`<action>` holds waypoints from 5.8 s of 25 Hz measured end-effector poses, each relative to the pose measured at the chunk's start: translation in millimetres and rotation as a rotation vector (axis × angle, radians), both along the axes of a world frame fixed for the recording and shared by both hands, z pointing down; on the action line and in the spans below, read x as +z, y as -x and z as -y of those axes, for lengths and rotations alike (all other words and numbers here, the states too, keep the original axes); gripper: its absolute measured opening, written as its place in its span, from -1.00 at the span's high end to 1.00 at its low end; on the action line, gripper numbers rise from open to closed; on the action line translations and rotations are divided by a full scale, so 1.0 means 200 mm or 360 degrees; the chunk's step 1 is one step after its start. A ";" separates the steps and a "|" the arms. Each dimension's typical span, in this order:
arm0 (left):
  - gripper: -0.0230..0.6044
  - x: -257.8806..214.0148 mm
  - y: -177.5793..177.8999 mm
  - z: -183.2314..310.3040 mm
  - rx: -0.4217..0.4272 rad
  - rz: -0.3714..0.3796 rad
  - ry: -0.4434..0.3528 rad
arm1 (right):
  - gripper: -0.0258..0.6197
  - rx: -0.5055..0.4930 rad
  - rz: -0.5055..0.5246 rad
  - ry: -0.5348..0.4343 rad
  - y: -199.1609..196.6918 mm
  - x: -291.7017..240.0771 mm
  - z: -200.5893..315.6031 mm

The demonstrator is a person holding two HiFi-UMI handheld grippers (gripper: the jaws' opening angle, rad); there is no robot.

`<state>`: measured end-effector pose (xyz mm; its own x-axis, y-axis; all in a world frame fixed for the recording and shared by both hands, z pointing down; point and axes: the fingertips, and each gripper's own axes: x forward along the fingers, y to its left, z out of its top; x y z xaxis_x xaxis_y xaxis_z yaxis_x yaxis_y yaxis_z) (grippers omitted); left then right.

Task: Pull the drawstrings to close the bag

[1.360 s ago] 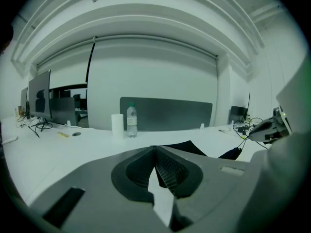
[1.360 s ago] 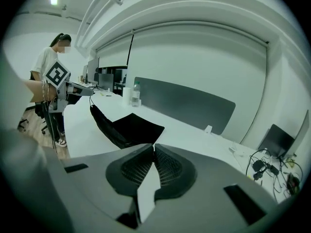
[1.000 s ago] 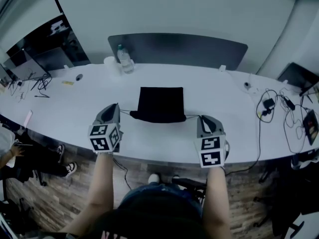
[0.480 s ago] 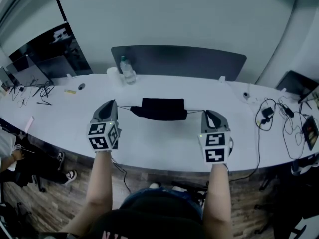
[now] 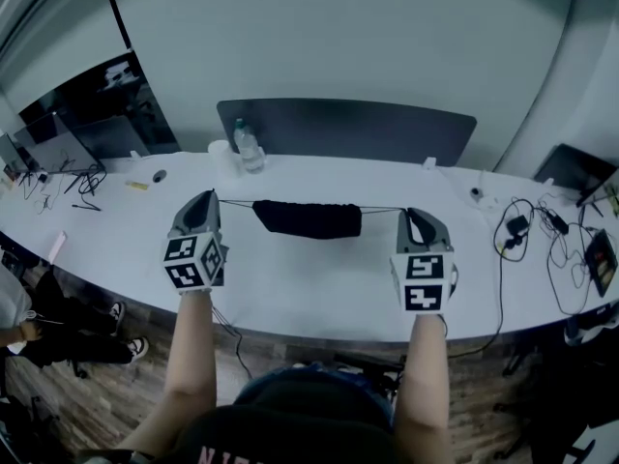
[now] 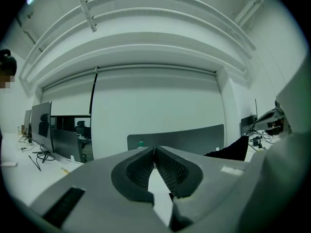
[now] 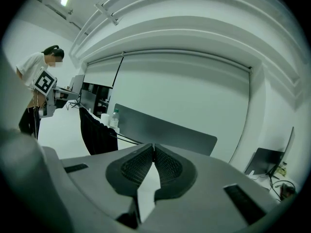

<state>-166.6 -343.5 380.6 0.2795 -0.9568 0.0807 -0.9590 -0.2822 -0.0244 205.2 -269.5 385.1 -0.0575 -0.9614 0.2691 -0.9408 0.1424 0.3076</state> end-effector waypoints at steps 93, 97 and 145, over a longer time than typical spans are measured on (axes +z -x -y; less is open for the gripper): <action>0.89 -0.06 0.30 0.06 -0.0197 0.0060 0.0029 | 0.90 0.0452 0.0071 -0.0091 -0.55 -0.11 -0.14; 0.89 -0.06 0.30 0.06 -0.0191 0.0052 0.0033 | 0.90 0.0462 0.0071 -0.0096 -0.57 -0.12 -0.15; 0.88 -0.52 -0.26 -0.02 0.0058 0.0040 -0.0498 | 0.90 -0.0011 0.0137 -0.0472 0.20 -0.53 0.08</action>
